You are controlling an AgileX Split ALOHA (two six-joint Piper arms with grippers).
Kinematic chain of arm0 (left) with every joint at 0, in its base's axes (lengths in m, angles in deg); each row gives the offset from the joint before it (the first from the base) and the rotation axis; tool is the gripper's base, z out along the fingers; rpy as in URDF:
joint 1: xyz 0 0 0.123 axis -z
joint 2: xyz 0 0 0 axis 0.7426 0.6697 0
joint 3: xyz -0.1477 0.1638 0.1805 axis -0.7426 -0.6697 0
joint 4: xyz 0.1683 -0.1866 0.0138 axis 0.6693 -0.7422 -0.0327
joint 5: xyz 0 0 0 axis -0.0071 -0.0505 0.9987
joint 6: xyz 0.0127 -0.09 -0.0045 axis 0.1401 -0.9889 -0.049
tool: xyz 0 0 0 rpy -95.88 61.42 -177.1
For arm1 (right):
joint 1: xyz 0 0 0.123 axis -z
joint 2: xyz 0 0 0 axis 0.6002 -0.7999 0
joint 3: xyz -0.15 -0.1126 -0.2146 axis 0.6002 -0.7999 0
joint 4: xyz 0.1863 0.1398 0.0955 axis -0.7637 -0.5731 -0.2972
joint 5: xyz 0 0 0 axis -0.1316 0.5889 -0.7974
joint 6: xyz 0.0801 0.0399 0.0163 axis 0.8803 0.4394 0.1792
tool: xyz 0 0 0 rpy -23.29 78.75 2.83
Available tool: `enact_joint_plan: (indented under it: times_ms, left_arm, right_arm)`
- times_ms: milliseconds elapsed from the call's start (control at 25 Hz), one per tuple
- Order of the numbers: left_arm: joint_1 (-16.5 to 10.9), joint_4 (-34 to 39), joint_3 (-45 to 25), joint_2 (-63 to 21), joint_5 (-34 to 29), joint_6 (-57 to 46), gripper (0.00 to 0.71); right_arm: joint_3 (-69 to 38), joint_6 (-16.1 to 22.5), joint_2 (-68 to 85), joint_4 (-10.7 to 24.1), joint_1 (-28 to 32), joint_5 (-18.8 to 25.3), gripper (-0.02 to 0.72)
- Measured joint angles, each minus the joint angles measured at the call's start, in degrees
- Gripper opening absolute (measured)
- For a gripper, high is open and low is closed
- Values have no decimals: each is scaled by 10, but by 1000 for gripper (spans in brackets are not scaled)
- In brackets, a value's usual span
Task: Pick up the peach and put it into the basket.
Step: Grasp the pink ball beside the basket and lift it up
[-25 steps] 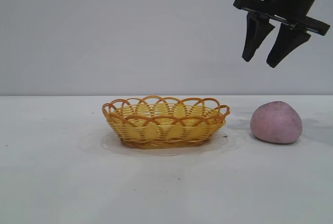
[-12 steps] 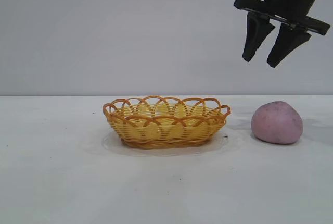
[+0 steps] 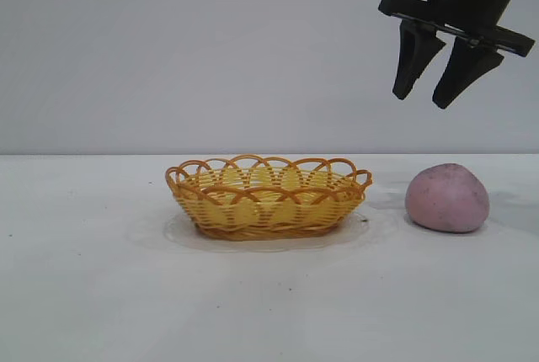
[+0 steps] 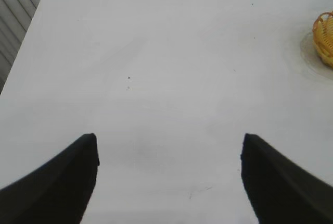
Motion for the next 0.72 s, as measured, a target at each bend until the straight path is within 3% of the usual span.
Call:
enact_joint_plan:
  times_ms: [720]
  left_arm:
    - [-1,0,-1,0,0,0,535]
  right_arm:
    - [0,0,0,20,0,4,370]
